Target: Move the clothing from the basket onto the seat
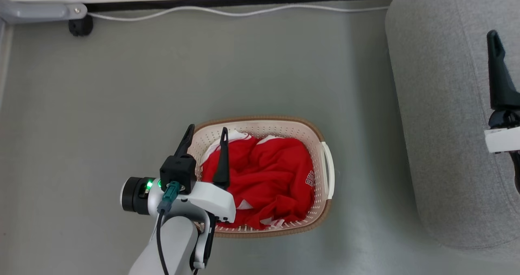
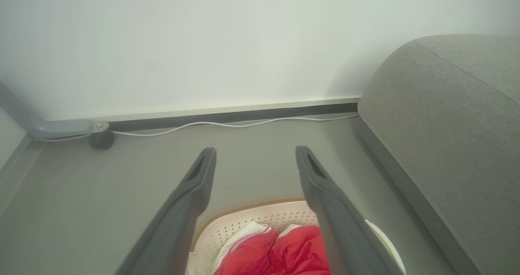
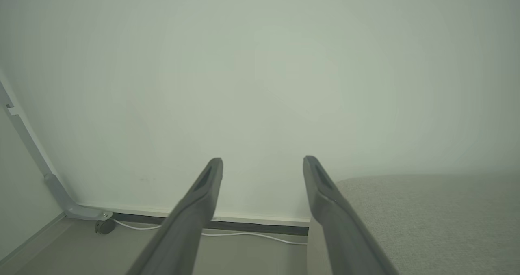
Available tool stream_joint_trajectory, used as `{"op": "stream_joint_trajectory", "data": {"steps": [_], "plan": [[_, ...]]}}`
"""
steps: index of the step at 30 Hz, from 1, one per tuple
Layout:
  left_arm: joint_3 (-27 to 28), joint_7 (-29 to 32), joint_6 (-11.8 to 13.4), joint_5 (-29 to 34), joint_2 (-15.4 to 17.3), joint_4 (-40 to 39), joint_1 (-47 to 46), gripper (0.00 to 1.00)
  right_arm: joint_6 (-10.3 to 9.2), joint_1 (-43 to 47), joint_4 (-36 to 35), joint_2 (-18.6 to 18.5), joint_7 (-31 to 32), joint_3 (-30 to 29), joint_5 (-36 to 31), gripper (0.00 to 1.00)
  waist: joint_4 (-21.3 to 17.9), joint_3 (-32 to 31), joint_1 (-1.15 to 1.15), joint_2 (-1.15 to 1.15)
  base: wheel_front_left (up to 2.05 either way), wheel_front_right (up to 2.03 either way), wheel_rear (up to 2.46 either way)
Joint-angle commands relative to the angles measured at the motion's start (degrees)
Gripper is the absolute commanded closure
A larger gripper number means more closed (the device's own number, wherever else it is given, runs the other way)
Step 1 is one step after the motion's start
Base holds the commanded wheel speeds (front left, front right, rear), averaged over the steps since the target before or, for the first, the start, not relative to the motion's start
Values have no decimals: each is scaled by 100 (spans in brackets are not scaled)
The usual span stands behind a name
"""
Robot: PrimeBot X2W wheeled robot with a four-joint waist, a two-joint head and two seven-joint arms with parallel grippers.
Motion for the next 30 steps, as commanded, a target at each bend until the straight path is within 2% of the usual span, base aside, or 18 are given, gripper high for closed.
{"op": "stream_joint_trajectory", "data": {"steps": [1,7,20,30], "plan": [[19,-60,110,-120,58,-110,-235,0,24,-100,-264,-183,-68,-1,83,0,-21,467,0,0,0,0,0],[-380,-60,231,-471,58,103,-562,0,24,-295,-679,-281,-68,-128,239,0,-66,1015,0,0,0,0,0],[-1271,-60,207,-1167,58,1100,-1415,0,24,-587,-1149,-527,-68,-113,421,0,-204,1874,0,0,0,0,0],[-2334,-60,38,-2527,58,2091,-2334,0,24,-837,-1397,-482,-68,66,526,0,-504,2440,0,0,0,0,0]]}}
